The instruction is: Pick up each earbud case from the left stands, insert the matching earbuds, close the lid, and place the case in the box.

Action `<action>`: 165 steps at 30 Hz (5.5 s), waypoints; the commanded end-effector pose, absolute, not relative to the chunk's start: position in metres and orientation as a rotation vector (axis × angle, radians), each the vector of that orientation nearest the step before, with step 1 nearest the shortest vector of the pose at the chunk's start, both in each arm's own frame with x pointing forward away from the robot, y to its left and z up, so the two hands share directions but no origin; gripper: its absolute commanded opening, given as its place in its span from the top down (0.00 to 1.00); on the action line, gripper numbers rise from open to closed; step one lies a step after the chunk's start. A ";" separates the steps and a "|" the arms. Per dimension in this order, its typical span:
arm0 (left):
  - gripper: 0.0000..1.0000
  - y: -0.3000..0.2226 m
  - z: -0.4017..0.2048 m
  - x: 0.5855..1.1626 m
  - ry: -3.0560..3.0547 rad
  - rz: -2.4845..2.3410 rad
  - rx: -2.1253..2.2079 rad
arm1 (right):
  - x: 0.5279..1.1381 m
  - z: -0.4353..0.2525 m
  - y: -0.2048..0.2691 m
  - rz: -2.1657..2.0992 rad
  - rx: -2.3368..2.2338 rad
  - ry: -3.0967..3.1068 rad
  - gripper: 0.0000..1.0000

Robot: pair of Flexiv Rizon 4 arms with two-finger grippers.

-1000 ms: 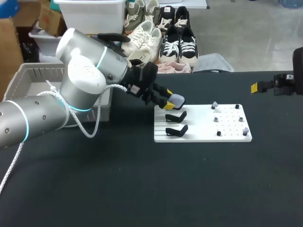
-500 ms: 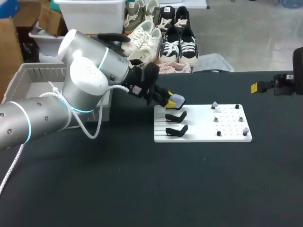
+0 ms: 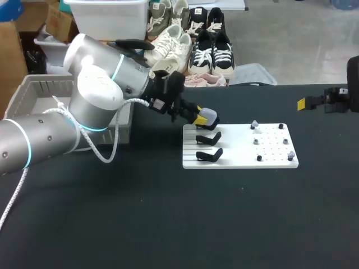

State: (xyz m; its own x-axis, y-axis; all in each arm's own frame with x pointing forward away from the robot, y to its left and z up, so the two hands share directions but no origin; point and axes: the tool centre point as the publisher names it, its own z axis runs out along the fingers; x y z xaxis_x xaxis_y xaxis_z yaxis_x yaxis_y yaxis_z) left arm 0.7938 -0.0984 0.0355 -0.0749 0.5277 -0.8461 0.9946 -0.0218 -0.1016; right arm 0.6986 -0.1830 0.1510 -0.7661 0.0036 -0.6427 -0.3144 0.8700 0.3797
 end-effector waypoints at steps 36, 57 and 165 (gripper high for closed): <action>1.00 -0.116 0.146 0.672 1.321 -1.043 1.433 | 0.700 0.150 -0.185 0.637 -0.230 2.373 0.00; 1.00 -0.123 0.148 0.660 1.303 -1.048 1.439 | 0.700 0.150 -0.185 0.637 -0.230 2.373 0.00; 1.00 -0.143 0.117 0.658 1.267 -1.158 1.442 | 0.638 0.139 -0.021 0.705 -0.672 2.472 0.00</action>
